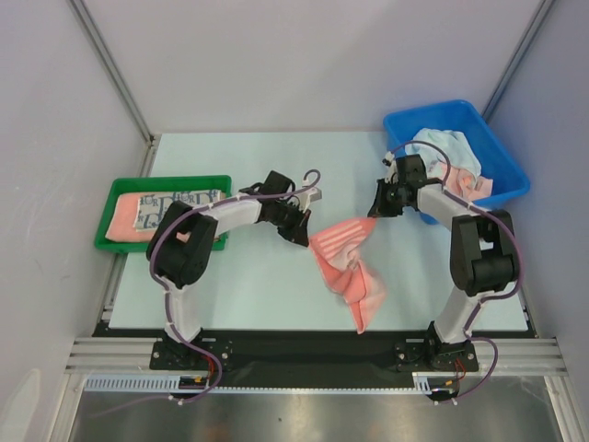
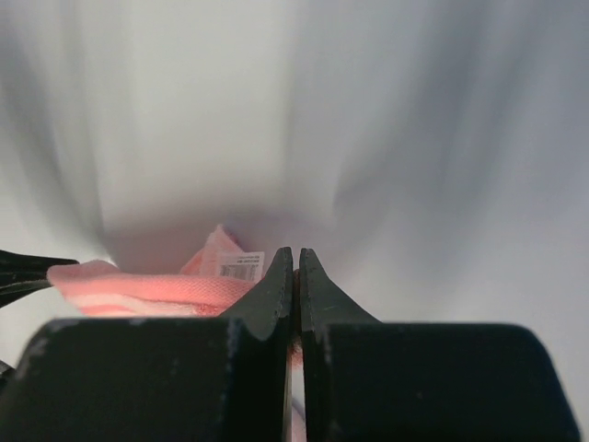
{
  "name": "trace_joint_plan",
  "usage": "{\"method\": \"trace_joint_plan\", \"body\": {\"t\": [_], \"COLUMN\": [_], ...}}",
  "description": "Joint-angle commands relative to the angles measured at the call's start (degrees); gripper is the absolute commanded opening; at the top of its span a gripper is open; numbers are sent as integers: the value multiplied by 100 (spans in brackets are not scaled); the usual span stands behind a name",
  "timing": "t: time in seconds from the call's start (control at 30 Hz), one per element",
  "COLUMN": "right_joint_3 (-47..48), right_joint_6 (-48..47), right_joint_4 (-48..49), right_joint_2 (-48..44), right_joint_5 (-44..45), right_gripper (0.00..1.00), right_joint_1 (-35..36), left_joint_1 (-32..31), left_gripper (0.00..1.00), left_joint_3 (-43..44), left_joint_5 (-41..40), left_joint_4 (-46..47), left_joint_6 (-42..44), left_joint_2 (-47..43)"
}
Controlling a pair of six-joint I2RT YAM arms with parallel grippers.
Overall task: Fold and stack the towels
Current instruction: Flatten out the crumpled towel
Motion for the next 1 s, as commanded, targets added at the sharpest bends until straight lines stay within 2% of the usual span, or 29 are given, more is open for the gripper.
{"method": "trace_joint_plan", "body": {"t": [0.0, 0.07, 0.13, 0.17, 0.23, 0.37, 0.47, 0.53, 0.63, 0.77, 0.97], "right_joint_3": [429, 640, 1053, 1202, 1528, 1766, 1880, 1898, 1784, 1223, 168], "right_joint_6": [193, 229, 246, 273, 264, -157, -544, -562, -509, -501, -97], "right_joint_4": [199, 164, 163, 190, 364, 813, 902, 797, 455, 269, 435], "right_joint_2": [-603, -874, -1095, -1192, -1560, -2255, -2773, -3141, -3712, -4625, -6032], "right_joint_5": [-66, -22, 30, 74, 74, 513, 1295, 1498, 1761, 1754, 1656], "right_gripper": [0, 0, 0, 0, 0, 0, 0, 0, 0, 0, 0], "right_joint_1": [107, 186, 326, 353, 476, 862, 1275, 1381, 1636, 2346, 3139], "left_joint_1": [-35, -35, -44, -44, -35, -35, -70, -158, -342, -597, -1212], "left_gripper": [0, 0, 0, 0, 0, 0, 1, 0, 0, 0, 0], "left_joint_3": [307, 744, 1193, 1761, 2344, 4090, 4962, 5115, 4835, 4010, 3779], "left_joint_5": [-767, -1181, -2127, -2446, -2991, -3528, -3618, -3531, -3267, -3170, -3459], "left_joint_4": [-245, -657, -1182, -1394, -1938, -2836, -3496, -3707, -3630, -3559, -3918], "left_joint_6": [75, 84, 74, 75, 83, 75, 39, -22, -109, -268, -435], "left_joint_2": [-782, -1028, -1327, -1398, -1565, -1574, -1574, -1723, -2241, -3111, -4122]}}
